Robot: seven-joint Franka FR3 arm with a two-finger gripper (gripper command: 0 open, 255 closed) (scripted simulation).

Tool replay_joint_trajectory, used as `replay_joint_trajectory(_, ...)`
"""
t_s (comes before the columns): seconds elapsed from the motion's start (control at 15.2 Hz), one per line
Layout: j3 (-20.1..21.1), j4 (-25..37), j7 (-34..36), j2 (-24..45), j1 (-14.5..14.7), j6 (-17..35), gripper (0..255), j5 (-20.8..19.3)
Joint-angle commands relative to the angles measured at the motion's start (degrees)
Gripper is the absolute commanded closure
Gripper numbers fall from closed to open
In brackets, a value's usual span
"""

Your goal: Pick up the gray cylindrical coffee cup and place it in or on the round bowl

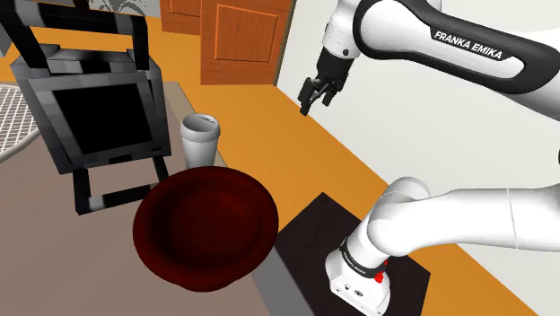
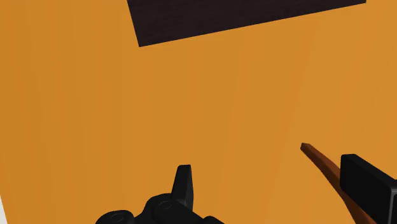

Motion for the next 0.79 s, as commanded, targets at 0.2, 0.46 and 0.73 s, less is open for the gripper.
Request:
replay_joint_trajectory(0.2,3.5,2.6,3.3,3.08,1.24,-0.3,0,2.2)
replay_joint_trajectory(0.46,8.02,6.84,7.67,7.81,2.56,-0.68,0,4.62)
replay_joint_trajectory(0.73,12.47,11.98,12.05,13.2,3.49,-1.15,0,6.35)
